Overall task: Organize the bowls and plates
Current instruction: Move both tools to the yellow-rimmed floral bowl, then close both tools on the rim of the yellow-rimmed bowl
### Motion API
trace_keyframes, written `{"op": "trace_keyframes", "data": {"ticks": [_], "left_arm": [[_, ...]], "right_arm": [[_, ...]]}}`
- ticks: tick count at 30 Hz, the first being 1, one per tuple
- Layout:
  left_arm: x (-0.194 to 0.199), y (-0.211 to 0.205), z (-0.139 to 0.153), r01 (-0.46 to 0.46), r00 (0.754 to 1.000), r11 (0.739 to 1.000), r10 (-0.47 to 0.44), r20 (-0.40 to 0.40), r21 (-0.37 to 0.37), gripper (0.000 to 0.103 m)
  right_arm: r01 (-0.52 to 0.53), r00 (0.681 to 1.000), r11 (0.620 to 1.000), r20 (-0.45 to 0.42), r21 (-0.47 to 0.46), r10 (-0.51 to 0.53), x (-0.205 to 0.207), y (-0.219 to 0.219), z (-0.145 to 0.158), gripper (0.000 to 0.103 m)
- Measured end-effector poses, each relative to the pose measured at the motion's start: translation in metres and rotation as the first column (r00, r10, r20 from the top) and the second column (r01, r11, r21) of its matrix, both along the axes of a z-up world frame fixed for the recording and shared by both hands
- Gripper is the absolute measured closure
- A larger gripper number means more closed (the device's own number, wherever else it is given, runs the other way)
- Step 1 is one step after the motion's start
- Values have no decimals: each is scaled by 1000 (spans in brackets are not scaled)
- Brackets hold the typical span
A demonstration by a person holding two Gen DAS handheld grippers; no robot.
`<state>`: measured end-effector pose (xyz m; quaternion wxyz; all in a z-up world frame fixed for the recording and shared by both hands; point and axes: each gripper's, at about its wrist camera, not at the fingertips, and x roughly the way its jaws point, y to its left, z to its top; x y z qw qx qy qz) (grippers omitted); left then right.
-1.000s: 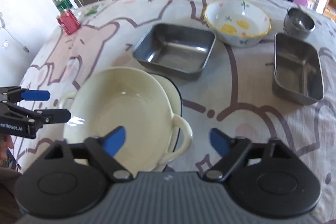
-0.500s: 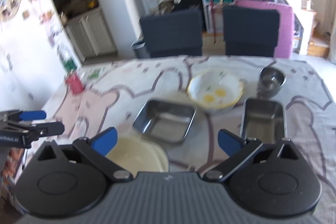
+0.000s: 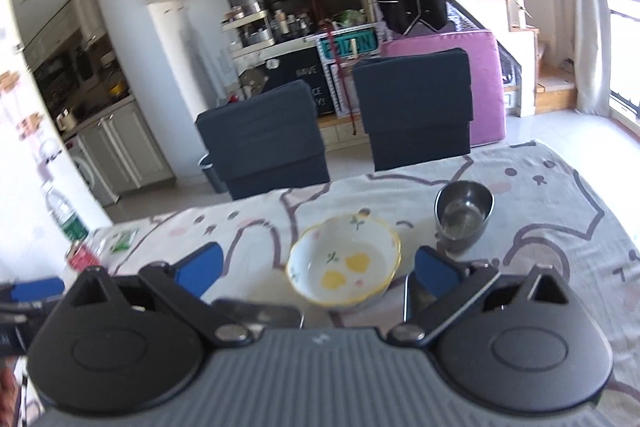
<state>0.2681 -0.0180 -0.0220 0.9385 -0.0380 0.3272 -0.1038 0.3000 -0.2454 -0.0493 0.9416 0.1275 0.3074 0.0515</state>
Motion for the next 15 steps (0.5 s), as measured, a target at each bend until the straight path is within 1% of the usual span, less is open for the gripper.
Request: {"op": "trace_keyframes", "data": {"ticks": [3,6,8,9,10,11,13,15], "left_arm": [[20,-8,-10,3,1000,1000,-3,-16,-5,0],[40,-15,-19,7,1000,1000,-7,-22,1,7],[56,-18,-26,19,999,1000,-19,-48,-4,21],[63,-19,-29,20,998,1000,-21,-61,-13,25],[70,-19,-33,19,997,999,-21,-75,-26,34],[77,-21,-36,16,996,999,-20,-90,-42,41],[93,-21,-45,24,993,997,-32,-116,-72,44],[105,-23,-52,36,991,996,-45,-128,-77,48]], "right_arm": [[34,999,999,1,19,-34,19,-7,-5,0],[66,998,997,-27,35,-65,37,-12,-14,0],[110,992,994,-70,0,-109,54,-14,-22,0],[116,989,993,-90,-14,-117,64,-14,-27,2],[115,988,993,-104,-18,-116,71,-16,-32,6],[111,986,994,-121,-16,-112,78,-18,-37,9],[109,980,994,-164,-9,-109,90,-22,-48,26],[116,972,993,-204,-8,-115,100,-26,-58,34]]}}
